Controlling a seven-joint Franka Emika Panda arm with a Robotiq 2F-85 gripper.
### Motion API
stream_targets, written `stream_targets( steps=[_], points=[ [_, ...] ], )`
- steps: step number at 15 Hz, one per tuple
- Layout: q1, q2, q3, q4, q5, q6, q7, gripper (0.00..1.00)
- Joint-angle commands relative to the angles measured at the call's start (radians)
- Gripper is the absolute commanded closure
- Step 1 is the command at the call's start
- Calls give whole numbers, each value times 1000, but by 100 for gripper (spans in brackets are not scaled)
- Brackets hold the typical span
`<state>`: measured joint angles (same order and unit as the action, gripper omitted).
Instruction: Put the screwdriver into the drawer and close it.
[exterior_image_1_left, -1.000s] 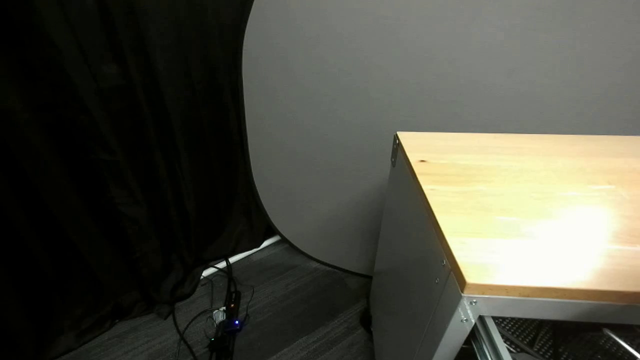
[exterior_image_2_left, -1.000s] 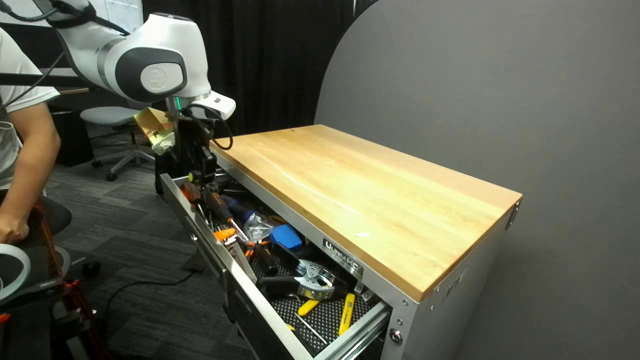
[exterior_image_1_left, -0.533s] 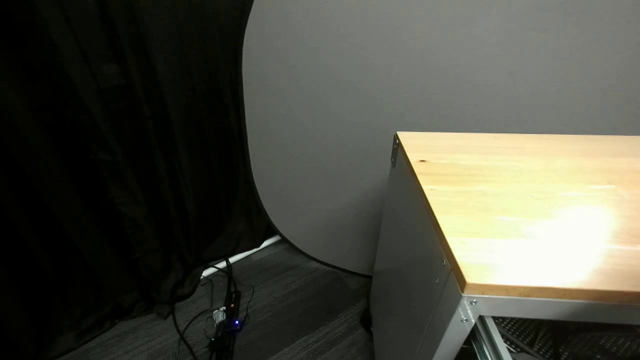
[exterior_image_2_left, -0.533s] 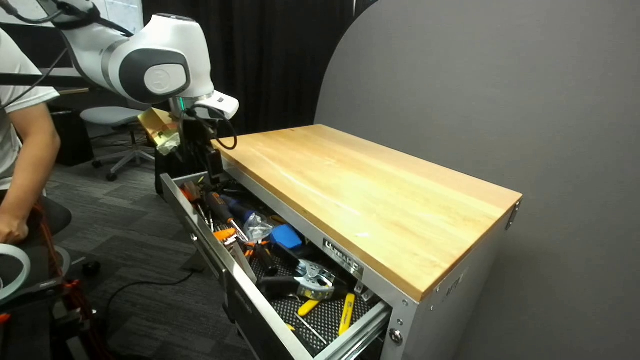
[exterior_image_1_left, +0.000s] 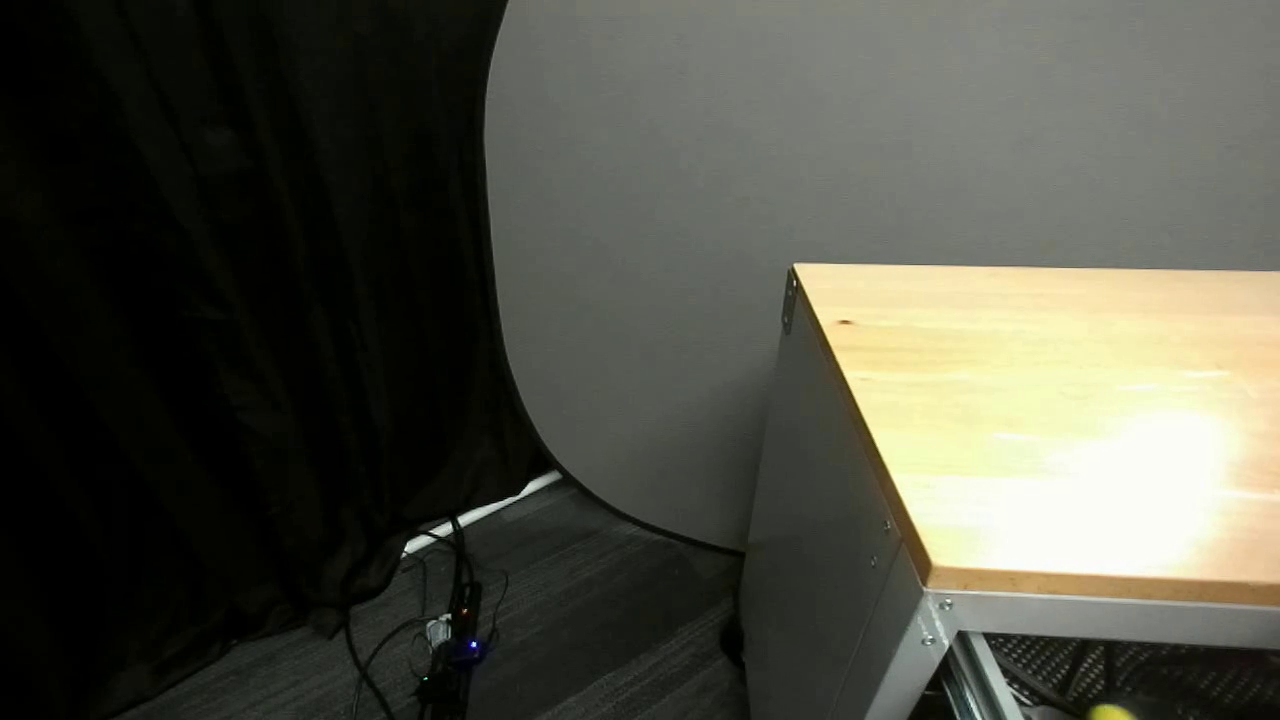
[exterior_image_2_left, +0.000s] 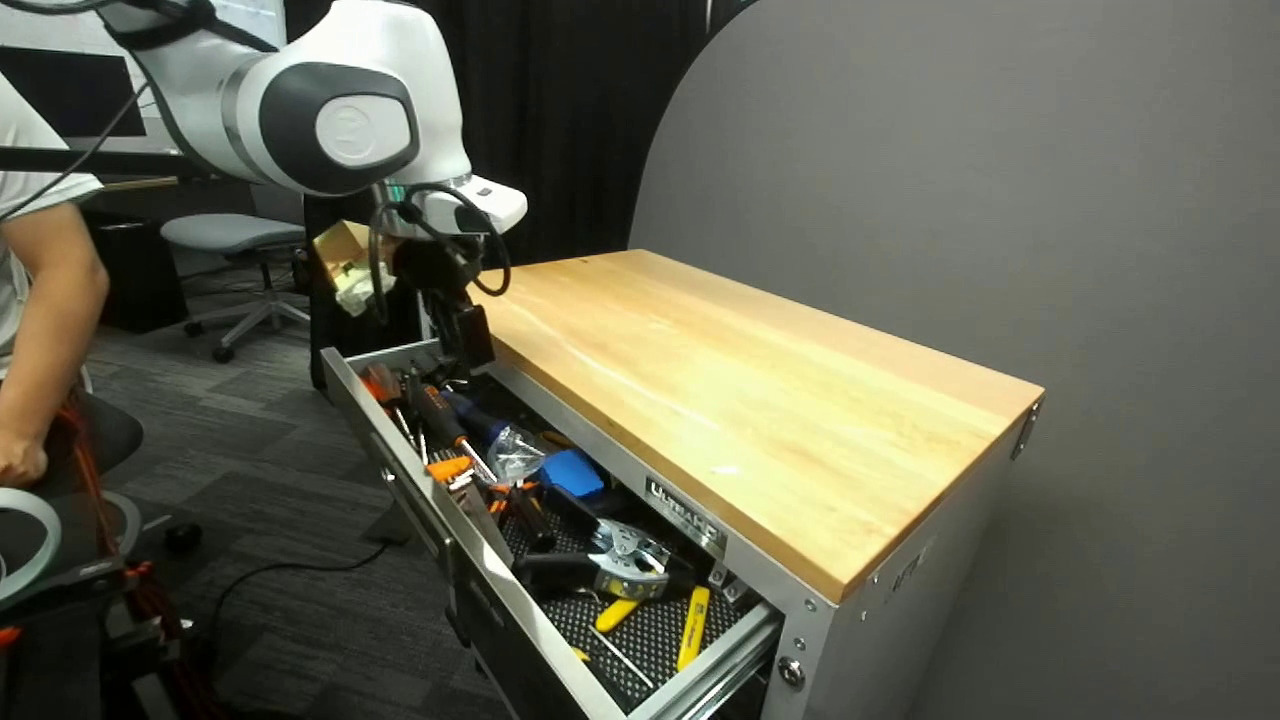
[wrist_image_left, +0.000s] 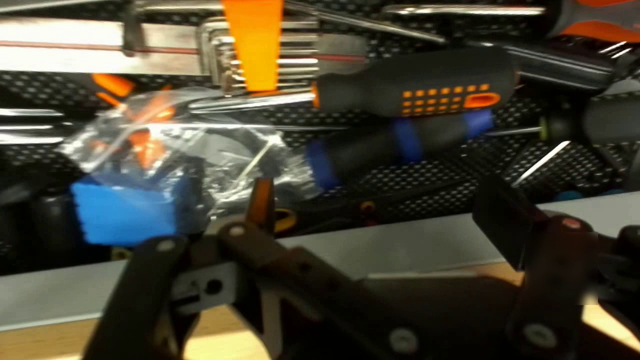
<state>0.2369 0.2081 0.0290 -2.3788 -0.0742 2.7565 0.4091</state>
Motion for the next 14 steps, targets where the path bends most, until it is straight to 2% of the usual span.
stream_targets(
  steps=[1,3,5,7,10,11,12,14],
  points=[
    [21,-117,-100,-102,-195,-29,197,0],
    [0,-153,-121,-134,-301,-62,295,0],
    [-32,-183,-112,-159,-339,-141,359,0],
    [-68,-200,-91,-180,-318,-257,390,0],
    [-110,-196,-63,-200,-197,-368,297,0],
    [-119,-189,-56,-203,-165,-379,266,25],
    [-127,-182,-49,-206,-133,-388,223,26],
    [-138,-166,-37,-209,-79,-383,129,42]
  ],
)
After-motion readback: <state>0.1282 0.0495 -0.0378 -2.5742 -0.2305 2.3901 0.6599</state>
